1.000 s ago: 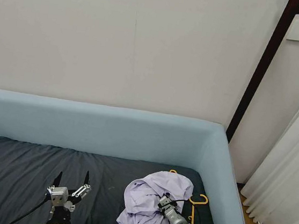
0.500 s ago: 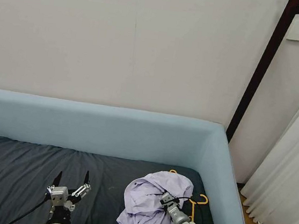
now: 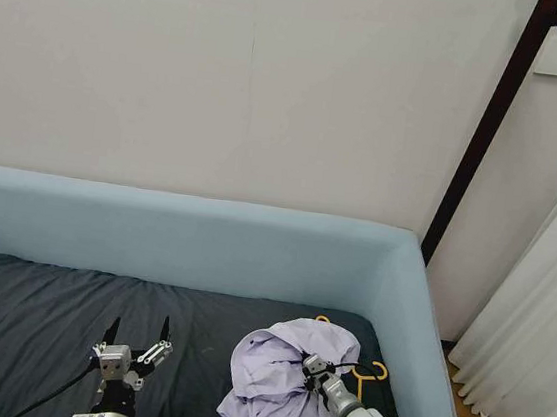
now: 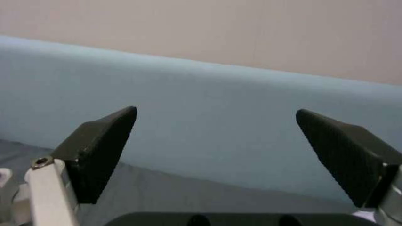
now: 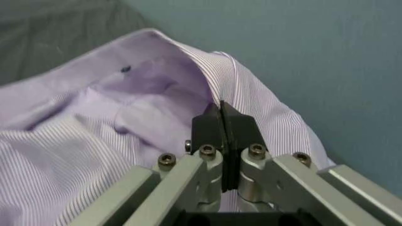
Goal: Pick up the clothes from the sofa and hang them on the clothes hanger.
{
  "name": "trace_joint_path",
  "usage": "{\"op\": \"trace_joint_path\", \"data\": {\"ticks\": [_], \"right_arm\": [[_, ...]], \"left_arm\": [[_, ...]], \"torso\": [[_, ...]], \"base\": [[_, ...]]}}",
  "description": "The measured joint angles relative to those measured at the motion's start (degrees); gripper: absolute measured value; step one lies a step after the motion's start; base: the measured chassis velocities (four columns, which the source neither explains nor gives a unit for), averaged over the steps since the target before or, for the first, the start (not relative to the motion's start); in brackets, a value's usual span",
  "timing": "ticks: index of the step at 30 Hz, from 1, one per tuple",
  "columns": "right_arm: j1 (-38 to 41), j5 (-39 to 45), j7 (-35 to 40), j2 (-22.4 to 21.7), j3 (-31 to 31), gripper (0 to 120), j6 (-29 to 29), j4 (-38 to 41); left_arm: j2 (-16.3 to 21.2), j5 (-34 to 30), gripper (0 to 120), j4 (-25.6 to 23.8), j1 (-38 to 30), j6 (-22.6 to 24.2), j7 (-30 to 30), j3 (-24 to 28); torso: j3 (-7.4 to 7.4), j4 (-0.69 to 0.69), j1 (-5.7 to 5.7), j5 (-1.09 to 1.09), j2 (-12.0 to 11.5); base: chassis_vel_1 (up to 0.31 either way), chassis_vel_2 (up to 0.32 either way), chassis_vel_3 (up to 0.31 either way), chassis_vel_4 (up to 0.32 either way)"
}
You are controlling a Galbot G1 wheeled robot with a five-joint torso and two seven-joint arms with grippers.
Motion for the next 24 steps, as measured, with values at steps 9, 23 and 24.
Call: {"op": "trace_joint_path", "data": {"ticks": [9, 23, 24], "right_arm": [[0.08, 3.25, -4.19, -1.46, 4.72, 0, 2.88, 2.03], [-1.00, 3.66, -4.99, -1.16, 8.18, 0, 3.92, 2.37], [-1.13, 3.60, -4.99, -1.14, 8.32, 0, 3.99, 2.38]], "left_arm": [[9.93, -13.98, 100, 15.08, -8.50, 2.53, 15.29, 6.29], [10.82, -14.36, 100, 34.38, -16.26, -0.56, 36.40, 13.02], [10.12, -14.35, 100, 35.42, -16.26, -0.93, 36.41, 13.28]], "torso": [[0.01, 0.01, 0.00, -0.01, 0.00], [0.01, 0.02, 0.00, 0.00, 0.00], [0.01, 0.02, 0.00, 0.00, 0.00]], "base": [[0.000, 0.000, 0.000, 0.000], [0.000, 0.000, 0.000, 0.000], [0.000, 0.000, 0.000, 0.000]]}}
